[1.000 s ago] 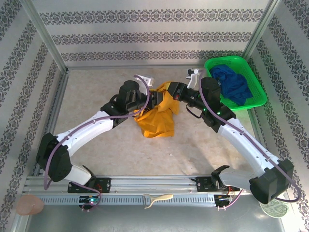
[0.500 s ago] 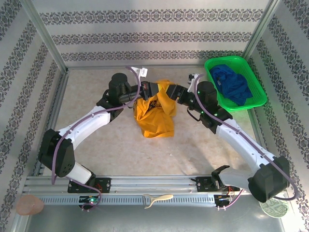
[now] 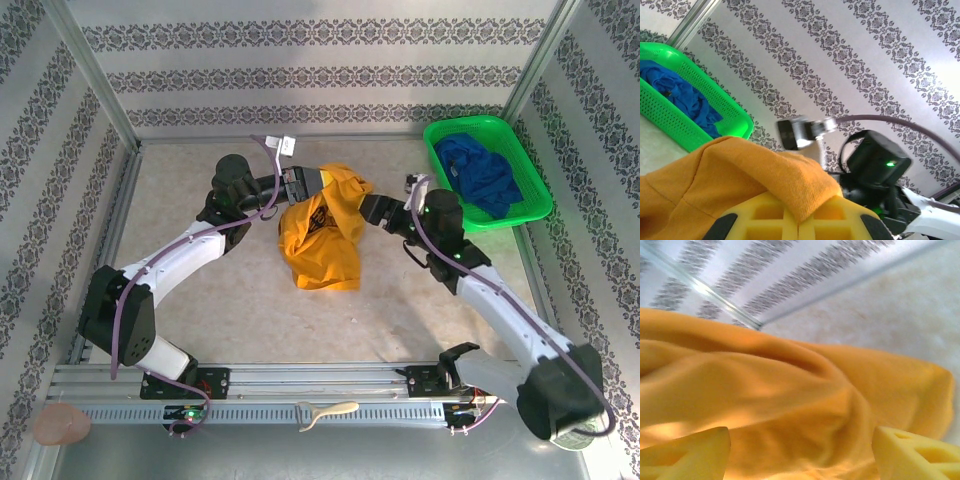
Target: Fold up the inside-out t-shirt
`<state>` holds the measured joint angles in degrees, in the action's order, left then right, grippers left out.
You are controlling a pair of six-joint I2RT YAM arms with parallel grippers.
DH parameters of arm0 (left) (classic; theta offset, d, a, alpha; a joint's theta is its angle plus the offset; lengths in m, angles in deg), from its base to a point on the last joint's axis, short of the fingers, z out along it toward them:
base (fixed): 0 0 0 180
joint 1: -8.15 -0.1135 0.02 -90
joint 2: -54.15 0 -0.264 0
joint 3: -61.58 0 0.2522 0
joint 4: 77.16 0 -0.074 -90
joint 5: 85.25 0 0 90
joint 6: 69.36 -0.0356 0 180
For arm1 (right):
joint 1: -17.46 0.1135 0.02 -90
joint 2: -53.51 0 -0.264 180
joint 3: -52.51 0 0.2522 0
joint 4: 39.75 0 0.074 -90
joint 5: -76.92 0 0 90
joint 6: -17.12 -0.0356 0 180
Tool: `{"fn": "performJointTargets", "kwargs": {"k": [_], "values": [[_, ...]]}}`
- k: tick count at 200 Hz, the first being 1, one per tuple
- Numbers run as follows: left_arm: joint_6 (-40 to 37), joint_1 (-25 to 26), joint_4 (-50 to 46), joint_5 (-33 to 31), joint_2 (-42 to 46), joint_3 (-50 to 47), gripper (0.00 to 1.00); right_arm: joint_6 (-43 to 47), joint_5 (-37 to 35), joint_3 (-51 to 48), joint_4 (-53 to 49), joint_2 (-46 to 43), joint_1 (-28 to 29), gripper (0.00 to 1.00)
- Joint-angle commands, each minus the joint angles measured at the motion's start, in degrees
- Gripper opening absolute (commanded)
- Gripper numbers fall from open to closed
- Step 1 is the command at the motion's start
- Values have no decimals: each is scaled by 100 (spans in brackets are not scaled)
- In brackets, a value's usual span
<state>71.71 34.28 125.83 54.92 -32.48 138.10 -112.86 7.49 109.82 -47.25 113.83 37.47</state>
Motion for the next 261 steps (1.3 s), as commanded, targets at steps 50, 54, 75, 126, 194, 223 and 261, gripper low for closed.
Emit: {"fn": "performJointTargets", "kwargs": {"k": [50,54,75,126,194,223,261], "values": [[131,-47,428,167,157,-71,0,768,357,576,86,-215,207,77],[139,-47,429,168,162,-71,0,777,365,600,94,-176,224,77],[159,-47,435,160,160,-77,0,832,280,789,86,13,348,74],[232,-53,452,41,151,-132,0,920,298,1089,-57,262,438,0],[1016,-719,900,-1154,54,-1023,42,494,1577,1233,381,-432,-34,0],[854,-778,731,-997,200,-1010,55,483,1824,1236,484,-149,-89,0],[-1069,-347,-1749,-1016,1007,-317,63,442,1821,1154,431,180,-164,0]]}}
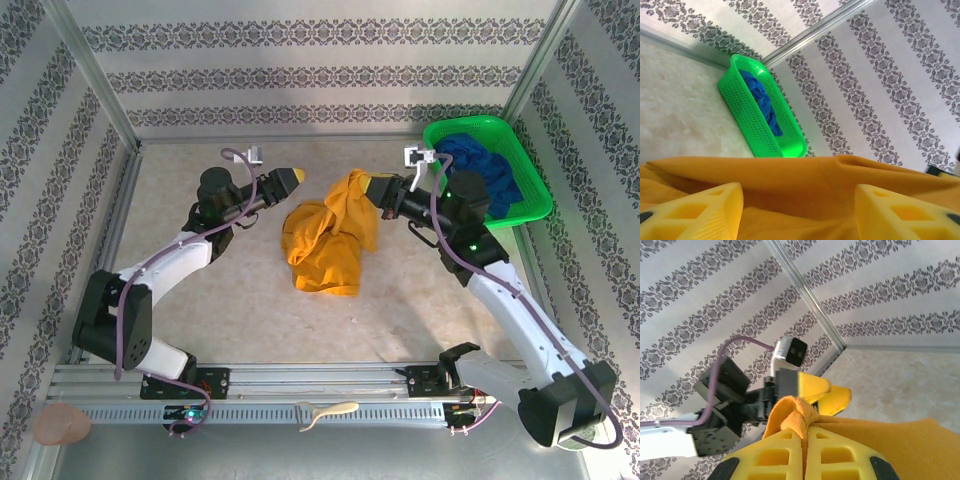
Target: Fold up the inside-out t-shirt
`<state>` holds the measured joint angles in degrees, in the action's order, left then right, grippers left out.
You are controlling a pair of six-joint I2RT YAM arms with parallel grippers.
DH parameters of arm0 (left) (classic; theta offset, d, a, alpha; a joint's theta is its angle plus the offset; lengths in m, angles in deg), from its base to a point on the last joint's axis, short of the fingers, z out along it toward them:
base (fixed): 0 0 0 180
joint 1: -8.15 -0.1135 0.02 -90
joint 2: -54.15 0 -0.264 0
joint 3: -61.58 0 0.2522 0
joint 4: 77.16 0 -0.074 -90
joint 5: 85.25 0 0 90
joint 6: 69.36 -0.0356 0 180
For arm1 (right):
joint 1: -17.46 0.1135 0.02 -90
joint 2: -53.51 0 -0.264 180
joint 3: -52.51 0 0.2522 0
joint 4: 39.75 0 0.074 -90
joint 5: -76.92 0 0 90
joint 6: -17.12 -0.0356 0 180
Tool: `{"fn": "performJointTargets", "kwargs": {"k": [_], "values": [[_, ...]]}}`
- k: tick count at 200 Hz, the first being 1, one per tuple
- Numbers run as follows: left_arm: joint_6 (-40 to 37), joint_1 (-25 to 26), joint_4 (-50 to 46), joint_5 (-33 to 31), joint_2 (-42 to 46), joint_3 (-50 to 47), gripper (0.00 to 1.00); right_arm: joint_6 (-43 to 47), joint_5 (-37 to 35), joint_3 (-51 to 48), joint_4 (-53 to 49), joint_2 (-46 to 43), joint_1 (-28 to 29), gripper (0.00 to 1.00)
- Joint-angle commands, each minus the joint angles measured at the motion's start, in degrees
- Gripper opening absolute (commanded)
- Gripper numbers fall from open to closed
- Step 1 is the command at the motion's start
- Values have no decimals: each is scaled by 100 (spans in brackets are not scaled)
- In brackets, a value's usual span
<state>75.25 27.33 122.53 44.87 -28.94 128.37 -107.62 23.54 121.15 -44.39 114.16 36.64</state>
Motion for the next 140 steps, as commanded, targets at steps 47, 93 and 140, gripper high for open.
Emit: {"fn": "performJointTargets", "kwargs": {"k": [47,93,140], "values": [[-4210,1673,-4195,-1590,881,1732,68,-57,65,122,-304,293,-90,0],[-4825,2080,-4299,-2302,383,2132,68,-52,-22,154,-558,259,-56,0],[-4848,2081,-4203,-2274,30,2299,58,-59,-45,152,-596,239,3,0]]}}
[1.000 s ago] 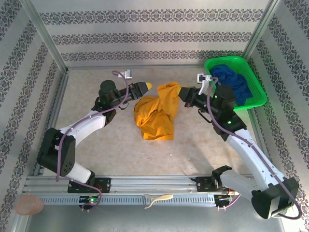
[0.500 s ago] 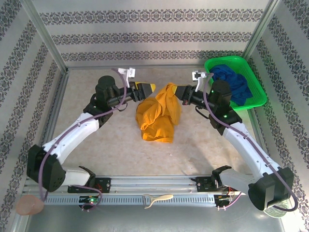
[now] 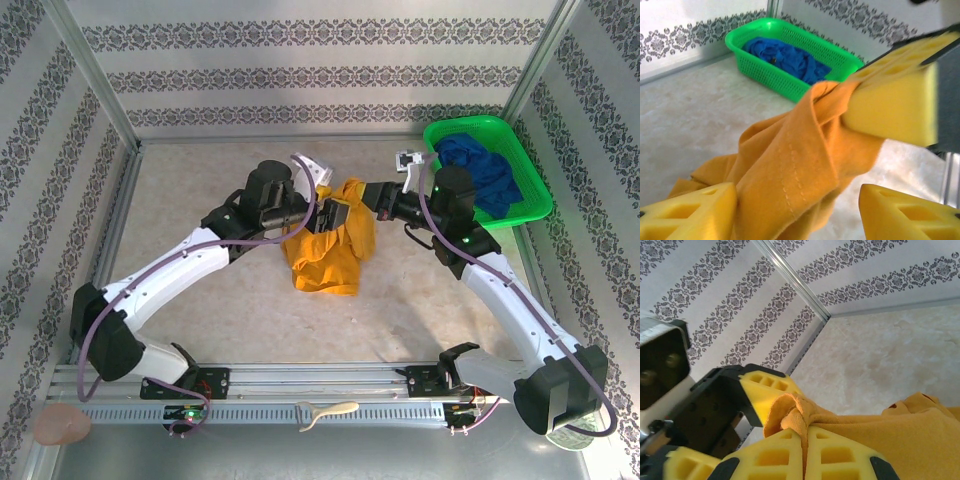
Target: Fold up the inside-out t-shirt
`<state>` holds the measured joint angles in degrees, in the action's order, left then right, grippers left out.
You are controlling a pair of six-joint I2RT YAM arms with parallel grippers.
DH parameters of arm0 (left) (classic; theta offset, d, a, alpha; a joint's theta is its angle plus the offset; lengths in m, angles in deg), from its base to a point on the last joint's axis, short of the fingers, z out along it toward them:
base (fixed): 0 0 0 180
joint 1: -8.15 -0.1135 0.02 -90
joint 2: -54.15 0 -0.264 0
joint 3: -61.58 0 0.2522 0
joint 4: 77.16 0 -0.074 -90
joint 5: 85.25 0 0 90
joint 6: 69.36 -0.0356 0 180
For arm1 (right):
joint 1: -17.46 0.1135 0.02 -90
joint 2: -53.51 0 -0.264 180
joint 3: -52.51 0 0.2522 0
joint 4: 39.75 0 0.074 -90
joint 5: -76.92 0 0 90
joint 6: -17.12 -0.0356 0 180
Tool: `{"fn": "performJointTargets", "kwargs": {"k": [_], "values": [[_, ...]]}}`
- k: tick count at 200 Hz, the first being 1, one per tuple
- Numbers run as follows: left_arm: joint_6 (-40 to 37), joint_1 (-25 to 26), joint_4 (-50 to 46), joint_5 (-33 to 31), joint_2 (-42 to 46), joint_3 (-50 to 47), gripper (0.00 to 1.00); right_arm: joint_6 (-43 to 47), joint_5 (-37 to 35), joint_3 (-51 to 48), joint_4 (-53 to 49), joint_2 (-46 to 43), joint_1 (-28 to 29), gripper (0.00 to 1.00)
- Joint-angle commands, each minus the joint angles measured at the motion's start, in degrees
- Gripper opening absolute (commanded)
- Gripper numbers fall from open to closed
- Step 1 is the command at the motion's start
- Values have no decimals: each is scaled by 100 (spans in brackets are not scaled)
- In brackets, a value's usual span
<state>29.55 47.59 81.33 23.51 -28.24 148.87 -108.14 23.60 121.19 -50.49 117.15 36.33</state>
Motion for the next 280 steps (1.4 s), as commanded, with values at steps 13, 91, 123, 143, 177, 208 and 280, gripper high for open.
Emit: {"fn": "performJointTargets", "kwargs": {"k": [13,91,123,143,177,208,280], "values": [[-231,55,41,-185,-71,214,42,4,-64,143,-19,-62,38,0],[337,-251,588,289,-61,182,34,61,-122,18,-84,-140,9,0],[435,-253,652,393,-135,214,46,57,-107,18,-75,-149,-2,0],[521,-255,772,443,-155,196,49,62,-100,5,-76,-149,-5,0],[596,-269,907,529,-200,223,12,63,-87,-10,-73,-136,-14,0],[969,-452,1258,816,-128,173,0,99,-158,-116,-125,-134,-83,0],[3086,-1396,3310,2333,1,-270,0,152,-375,-252,-397,-149,-501,0]]}}
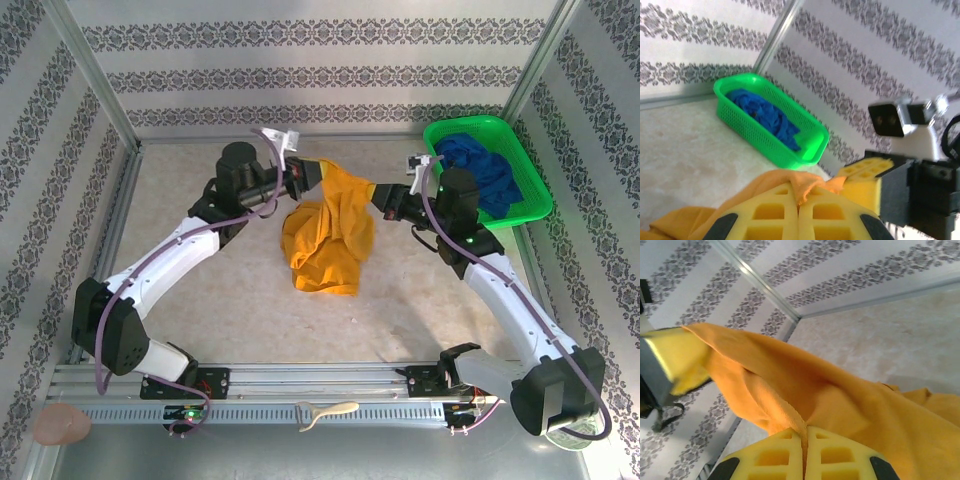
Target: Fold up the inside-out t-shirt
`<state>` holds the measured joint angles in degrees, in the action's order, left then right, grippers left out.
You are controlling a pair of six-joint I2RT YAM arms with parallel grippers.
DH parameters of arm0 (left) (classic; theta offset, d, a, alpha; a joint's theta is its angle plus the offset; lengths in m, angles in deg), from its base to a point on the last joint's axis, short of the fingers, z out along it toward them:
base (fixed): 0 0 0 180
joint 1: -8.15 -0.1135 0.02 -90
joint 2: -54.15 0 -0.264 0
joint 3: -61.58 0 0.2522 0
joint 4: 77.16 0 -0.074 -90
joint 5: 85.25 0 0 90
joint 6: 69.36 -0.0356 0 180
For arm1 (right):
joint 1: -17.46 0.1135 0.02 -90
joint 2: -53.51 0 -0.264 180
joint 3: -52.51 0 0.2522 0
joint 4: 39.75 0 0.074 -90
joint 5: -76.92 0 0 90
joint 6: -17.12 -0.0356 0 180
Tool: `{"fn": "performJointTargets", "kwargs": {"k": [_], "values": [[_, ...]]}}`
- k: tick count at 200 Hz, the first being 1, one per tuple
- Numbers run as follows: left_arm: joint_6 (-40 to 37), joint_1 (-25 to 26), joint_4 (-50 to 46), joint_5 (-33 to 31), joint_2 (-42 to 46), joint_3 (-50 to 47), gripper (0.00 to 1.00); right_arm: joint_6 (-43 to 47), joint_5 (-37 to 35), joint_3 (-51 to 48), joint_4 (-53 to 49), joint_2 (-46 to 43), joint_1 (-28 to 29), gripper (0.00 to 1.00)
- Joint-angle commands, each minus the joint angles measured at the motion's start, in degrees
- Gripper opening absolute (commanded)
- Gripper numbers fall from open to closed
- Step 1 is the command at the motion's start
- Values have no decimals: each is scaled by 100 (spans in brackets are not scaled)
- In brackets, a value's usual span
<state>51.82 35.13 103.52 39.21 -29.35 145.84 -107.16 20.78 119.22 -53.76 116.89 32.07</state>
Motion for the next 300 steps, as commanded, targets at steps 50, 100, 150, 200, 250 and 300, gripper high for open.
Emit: {"fn": "performJointTargets", "kwargs": {"k": [50,100,150,200,250,300], "values": [[913,-148,1182,565,141,-139,0,-6,126,281,-124,-211,-78,0],[796,-208,91,196,-184,1011,24,-518,582,2637,-126,330,-69,0],[698,-291,-191,27,24,965,68,-395,16,5376,-1003,1355,-2,0],[-21,964,-695,-1105,937,-655,73,-229,-336,6406,-1506,1764,31,0],[-1509,2919,8,-3760,1286,-1451,77,-98,-451,6623,-1831,1685,124,0],[-1704,3284,218,-4955,959,-1892,77,-91,-493,6598,-1898,1581,142,0]]}}
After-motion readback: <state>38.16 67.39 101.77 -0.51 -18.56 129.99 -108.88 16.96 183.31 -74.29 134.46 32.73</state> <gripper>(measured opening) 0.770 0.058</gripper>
